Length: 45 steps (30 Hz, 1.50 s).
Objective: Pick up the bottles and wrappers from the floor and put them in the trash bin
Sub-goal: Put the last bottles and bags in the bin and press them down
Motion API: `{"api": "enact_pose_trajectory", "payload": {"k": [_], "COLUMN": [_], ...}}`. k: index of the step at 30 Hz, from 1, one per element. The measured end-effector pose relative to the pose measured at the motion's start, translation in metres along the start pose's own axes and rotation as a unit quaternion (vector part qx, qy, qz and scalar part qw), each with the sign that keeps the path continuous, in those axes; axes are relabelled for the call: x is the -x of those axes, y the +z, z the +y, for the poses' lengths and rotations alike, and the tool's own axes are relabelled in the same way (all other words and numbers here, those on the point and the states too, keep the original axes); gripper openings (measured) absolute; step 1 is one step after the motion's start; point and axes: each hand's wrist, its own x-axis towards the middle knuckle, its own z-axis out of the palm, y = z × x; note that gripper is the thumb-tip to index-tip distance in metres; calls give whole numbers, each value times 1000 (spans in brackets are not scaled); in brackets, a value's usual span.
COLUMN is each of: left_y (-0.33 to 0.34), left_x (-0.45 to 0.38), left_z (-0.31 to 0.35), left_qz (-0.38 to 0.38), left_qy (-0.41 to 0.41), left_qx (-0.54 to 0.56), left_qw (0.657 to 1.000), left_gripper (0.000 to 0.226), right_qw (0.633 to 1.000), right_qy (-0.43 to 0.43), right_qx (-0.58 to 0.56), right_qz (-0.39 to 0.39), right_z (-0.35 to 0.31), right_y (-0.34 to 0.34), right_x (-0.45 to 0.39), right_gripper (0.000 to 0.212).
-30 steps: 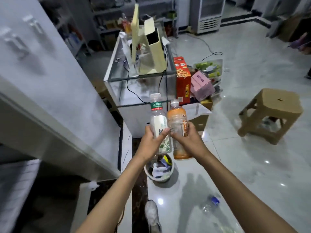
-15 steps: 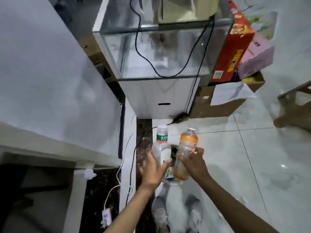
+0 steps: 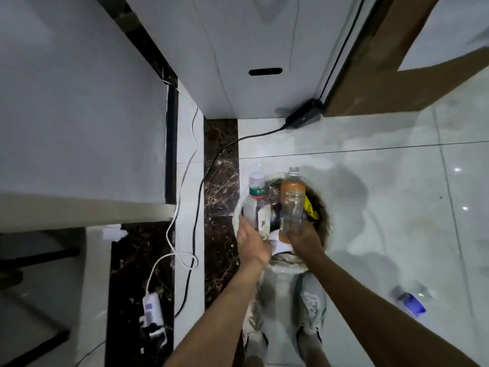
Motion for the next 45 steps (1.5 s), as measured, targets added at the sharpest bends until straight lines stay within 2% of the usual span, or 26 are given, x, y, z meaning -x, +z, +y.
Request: {"api": "enact_pose_trajectory", "payload": {"k": [2,8,10,13,15,19,24,32,37,41,45], "left_y": [-8,-52,-67,-92,-108,-137,-184,-283,-292,-252,-194], "left_x": [11,33,43,61,74,90,136,273,385,482,571], "left_z": [1,34,47,74,94,133,175,280,323,323,305], "left_qz": [15,-19,15,107,143,128,98,83,60,82,17], "left_qy": [8,21,48,107,144,167,229,310,425,559,630], "left_qx": [-35,14,-15,-74,-97,-147,-257,-382,-434,-362,-359], "left_qw": [999,1000,999,986,974,966,934,867,792,742,689], "left_gripper": [87,60,54,51,47,48,47,41,31,35,38], "right_qw": [999,996,994,992,988,979,974,972,978,980,968], "right_qy": [25,17,-7,-58,-87,-119,-144,-151,-110,-43,48], "right_qx": [28,74,98,98,115,148,167,181,155,104,27], "right_qz": [-17,-53,-53,-56,-60,-69,-49,19,90,161,244], "right_z": [-8,-47,-62,-88,-107,-143,-185,-252,-229,-163,-70], "right_y": [-6,-37,-50,-71,-88,-126,-196,-337,-390,-402,-402], "right_x": [13,45,51,58,63,79,122,271,401,498,593], "right_gripper": [47,55,48,29,26,25,30,28,28,34,37]}}
